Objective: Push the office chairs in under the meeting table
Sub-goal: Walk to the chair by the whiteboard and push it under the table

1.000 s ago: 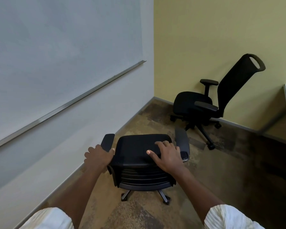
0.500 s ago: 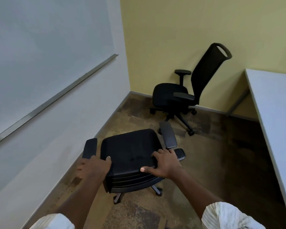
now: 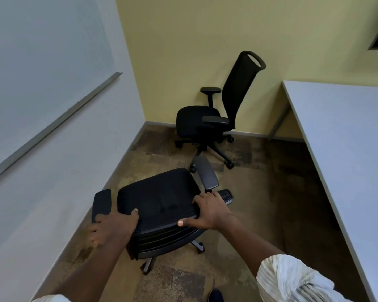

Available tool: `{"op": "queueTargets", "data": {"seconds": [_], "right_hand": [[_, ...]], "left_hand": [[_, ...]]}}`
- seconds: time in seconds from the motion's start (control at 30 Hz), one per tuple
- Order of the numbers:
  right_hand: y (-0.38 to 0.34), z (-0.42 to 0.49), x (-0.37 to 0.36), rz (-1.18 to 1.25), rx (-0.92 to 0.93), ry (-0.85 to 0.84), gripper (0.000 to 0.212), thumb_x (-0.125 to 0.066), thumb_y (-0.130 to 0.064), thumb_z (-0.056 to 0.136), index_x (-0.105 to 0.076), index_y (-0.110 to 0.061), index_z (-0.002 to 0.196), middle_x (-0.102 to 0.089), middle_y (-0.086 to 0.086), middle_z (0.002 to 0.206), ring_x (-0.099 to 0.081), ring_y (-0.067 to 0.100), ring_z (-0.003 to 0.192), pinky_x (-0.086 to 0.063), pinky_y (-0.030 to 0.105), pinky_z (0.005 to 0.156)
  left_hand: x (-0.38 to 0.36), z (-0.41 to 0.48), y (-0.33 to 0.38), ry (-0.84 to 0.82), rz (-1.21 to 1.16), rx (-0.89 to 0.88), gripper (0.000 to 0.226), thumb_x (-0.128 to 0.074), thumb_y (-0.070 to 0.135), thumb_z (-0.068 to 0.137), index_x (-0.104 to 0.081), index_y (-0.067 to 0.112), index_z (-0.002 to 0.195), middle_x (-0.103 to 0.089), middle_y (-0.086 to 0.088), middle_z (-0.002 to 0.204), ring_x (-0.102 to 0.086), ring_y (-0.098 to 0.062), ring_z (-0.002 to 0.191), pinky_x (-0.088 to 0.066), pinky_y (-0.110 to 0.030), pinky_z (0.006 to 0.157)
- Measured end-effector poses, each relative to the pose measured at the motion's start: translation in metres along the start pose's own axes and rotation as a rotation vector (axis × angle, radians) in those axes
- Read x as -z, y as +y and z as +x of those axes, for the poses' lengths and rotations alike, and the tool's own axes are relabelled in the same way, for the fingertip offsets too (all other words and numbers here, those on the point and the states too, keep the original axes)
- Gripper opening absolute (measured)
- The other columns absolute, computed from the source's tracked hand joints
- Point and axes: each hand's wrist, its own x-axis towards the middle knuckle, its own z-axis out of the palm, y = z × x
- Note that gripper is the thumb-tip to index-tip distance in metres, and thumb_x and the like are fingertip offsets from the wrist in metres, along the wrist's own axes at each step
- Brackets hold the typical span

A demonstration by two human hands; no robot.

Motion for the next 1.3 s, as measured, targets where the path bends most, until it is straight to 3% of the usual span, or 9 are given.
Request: {"op": "queueTargets", "data": {"seconds": [0.23,0.6,0.7,0.8,1.07,1.3], "right_hand": [[0.011,-0.025,-0.009,0.006,-0.061,0.082,0.100,-0.030,-0.109,0.060,-0.062,-0.022,0.098,-0.060,-0.003,0.093,-0.057,0.019,0.092,-0.038,0.038,0.094],[0.033,-0.072,-0.007,-0.004,-0.180,0.122,0.103,-0.027,-0.112,0.055,-0.060,-0.024,0.098,-0.059,-0.005,0.095,-0.057,0.019,0.093,-0.036,0.037,0.088],[0.037,-0.085,-0.006,-0.009,-0.233,0.121,0.106,-0.024,-0.112,0.054,-0.060,-0.024,0.100,-0.060,-0.004,0.098,-0.057,0.020,0.096,-0.038,0.038,0.090],[0.043,-0.098,-0.007,-0.010,-0.298,0.136,0.107,-0.023,-0.112,0.054,-0.060,-0.024,0.101,-0.062,-0.003,0.100,-0.056,0.020,0.098,-0.038,0.039,0.092],[0.058,-0.135,-0.014,-0.011,-0.469,0.193,0.108,-0.024,-0.112,0.055,-0.062,-0.022,0.103,-0.064,-0.002,0.103,-0.057,0.022,0.098,-0.041,0.041,0.092],[0.078,-0.165,-0.017,0.004,-0.622,0.273,0.103,-0.028,-0.110,0.059,-0.063,-0.022,0.099,-0.061,-0.003,0.096,-0.056,0.020,0.090,-0.041,0.041,0.087]], "left_hand": [[0.001,-0.011,0.009,0.037,0.046,-0.104,0.084,-0.044,0.078,0.084,-0.060,0.012,0.132,-0.049,-0.021,0.140,-0.046,-0.043,0.126,-0.040,-0.050,0.106],[-0.017,-0.018,0.037,0.045,-0.066,-0.356,0.073,-0.048,0.073,0.080,-0.067,0.008,0.107,-0.064,-0.019,0.115,-0.063,-0.040,0.100,-0.054,-0.048,0.091],[-0.022,-0.023,0.051,0.102,0.002,-0.373,0.075,-0.050,0.075,0.079,-0.067,0.012,0.116,-0.058,-0.018,0.123,-0.057,-0.042,0.109,-0.050,-0.045,0.090],[-0.028,-0.026,0.069,0.098,0.061,-0.411,0.078,-0.053,0.076,0.078,-0.066,0.014,0.125,-0.053,-0.017,0.130,-0.052,-0.044,0.116,-0.042,-0.043,0.077],[-0.046,-0.037,0.115,0.131,0.160,-0.558,0.074,-0.047,0.077,0.075,-0.069,0.021,0.117,-0.056,-0.012,0.118,-0.053,-0.042,0.107,-0.030,-0.042,0.072],[-0.060,-0.058,0.168,0.157,0.218,-0.679,0.073,-0.047,0.080,0.070,-0.071,0.024,0.109,-0.061,-0.010,0.112,-0.056,-0.038,0.103,-0.037,-0.043,0.075]]}}
